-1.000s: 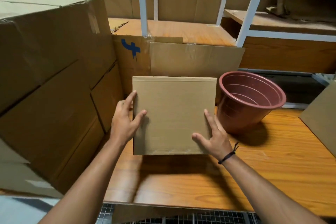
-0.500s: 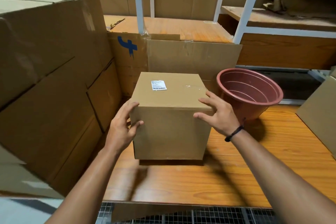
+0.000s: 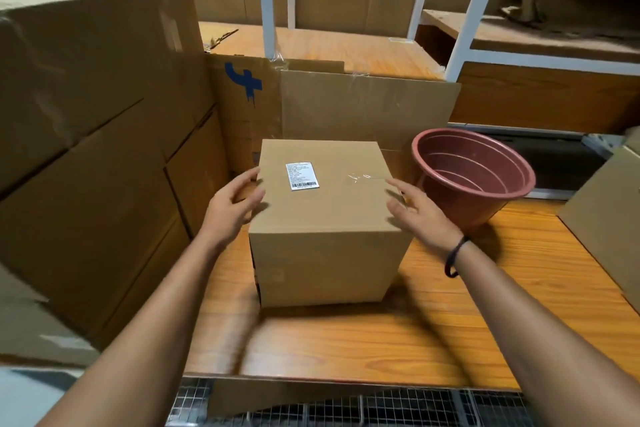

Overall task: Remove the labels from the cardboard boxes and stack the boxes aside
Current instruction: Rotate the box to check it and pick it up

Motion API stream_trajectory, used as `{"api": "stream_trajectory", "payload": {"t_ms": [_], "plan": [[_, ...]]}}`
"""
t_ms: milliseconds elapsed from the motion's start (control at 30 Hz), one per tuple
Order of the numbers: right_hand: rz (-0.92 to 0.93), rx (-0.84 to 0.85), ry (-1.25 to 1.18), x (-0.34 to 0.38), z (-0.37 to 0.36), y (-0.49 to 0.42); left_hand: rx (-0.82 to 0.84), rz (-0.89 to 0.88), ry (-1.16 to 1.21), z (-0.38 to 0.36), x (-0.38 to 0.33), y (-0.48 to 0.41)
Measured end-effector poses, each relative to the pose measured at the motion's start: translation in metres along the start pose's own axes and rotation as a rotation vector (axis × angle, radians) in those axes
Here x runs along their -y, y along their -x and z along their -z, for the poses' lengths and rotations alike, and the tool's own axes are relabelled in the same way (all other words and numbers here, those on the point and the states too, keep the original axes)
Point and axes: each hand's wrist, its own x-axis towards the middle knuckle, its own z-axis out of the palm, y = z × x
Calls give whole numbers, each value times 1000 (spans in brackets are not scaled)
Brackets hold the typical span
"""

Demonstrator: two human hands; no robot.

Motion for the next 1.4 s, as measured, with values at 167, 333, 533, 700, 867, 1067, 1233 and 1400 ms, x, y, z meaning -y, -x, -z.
{"api": "stream_trajectory", "payload": {"t_ms": [167,333,533,700,867,1067,1233,1400], "plan": [[-78,139,102,16,6,-13,36,67,-129,2,7,-12],[-67,131,172,21,10,8,-81,-15,-291,-3,5,12],[-80,150,227,30,10,9,-176,-69,-520,-7,-4,29],[69,-91,618,40,-14,-27,-93,-39,-799,-7,-25,9],[69,95,580,88,-61,-77,230,-33,-1000,-12,-35,-21],[-58,155,529,108,-75,-109,237,-47,-1153,-14,-24,-23],[-107,201,590,123,-78,-111,237,-57,-1166,-15,-24,-23],[-194,269,693,132,-81,-118,232,-62,-1170,-15,-23,-24]]}}
